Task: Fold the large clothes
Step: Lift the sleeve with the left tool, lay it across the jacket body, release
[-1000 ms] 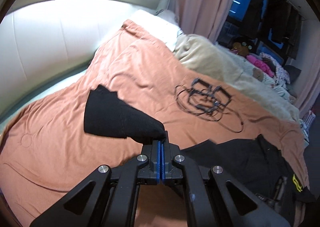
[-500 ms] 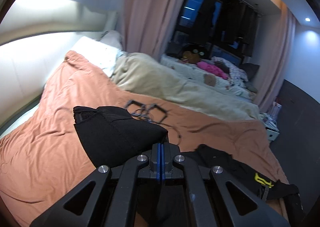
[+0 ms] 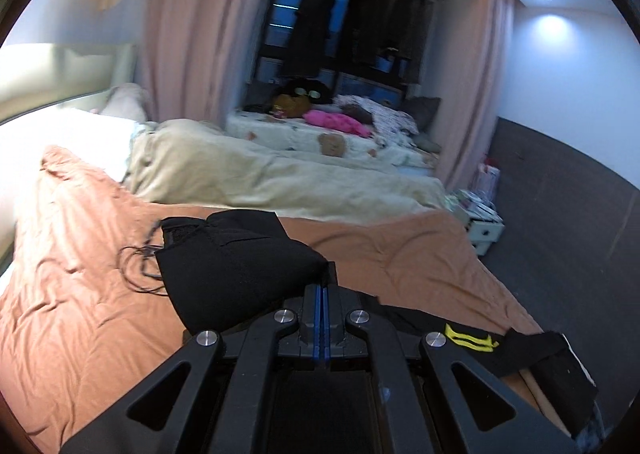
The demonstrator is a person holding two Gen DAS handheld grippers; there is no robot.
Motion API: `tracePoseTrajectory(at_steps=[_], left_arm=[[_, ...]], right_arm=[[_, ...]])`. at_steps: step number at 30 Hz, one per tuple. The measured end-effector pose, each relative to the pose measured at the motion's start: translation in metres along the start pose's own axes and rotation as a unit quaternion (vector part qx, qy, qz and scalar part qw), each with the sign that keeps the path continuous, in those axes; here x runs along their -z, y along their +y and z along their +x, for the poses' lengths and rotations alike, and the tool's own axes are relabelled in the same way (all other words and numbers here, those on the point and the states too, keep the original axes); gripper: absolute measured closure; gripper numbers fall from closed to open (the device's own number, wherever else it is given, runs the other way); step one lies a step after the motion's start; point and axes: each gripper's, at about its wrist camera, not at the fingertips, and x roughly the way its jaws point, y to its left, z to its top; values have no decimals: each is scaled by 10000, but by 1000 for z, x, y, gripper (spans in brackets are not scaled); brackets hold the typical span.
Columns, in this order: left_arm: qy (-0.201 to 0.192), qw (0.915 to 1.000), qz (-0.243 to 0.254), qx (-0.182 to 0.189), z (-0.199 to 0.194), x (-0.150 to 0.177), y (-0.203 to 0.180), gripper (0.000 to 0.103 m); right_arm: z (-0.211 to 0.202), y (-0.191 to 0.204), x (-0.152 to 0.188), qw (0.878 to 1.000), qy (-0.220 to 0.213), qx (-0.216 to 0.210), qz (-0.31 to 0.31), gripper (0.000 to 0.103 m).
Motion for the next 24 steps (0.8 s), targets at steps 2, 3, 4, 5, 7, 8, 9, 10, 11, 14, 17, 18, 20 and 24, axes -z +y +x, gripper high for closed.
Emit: tracePoseTrajectory(at_steps=[2, 3, 4, 5, 7, 8, 9, 10, 11, 14, 17, 18, 20, 24], left_arm=[[91, 9998, 101, 124, 8, 4, -13, 100], [164, 9995, 142, 212, 16, 8, -23, 100], [206, 9993, 156, 263, 20, 10, -27, 100], [273, 9989, 181, 338, 27, 14, -35, 100], [396, 9979, 244, 455, 42, 22, -48, 100], [483, 9970, 282, 539, 53, 28, -59, 100], [557, 9961, 301, 610, 61, 34, -66, 100], [608, 9955, 312, 658, 67, 37, -71, 100], [687, 9944, 332, 728, 76, 42, -76, 100], [978, 9895, 399, 983, 105, 61, -97, 100], [1455, 9827, 570, 994, 135, 82, -115, 100], [1660, 9790, 568, 1042, 144, 90, -119, 100], [2166, 9679, 483, 1180, 164, 109, -123, 99], [2914, 9458, 316, 1398, 192, 150, -121, 80]], right_arm=[[-8, -16, 4, 9999, -25, 140, 97, 54], [-12, -23, 4, 9997, -24, 168, 176, 54], [-15, -31, 4, 9995, -34, 167, 281, 54], [-17, -41, 3, 9990, -66, 162, 402, 54], [-26, -58, 2, 9981, -126, 229, 555, 54], [-26, -65, -2, 9975, -160, 293, 621, 54], [-27, -71, -3, 9969, -186, 336, 692, 54], [-27, -76, -6, 9962, -214, 347, 774, 54], [-27, -82, -8, 9954, -248, 342, 863, 54], [-36, -99, -14, 9934, -360, 414, 1012, 54], [-38, -109, -20, 9915, -434, 501, 1116, 54], [-40, -111, -20, 9911, -444, 523, 1145, 54], [-41, -118, -22, 9898, -457, 584, 1215, 54], [-41, -128, -26, 9874, -501, 622, 1366, 54]])
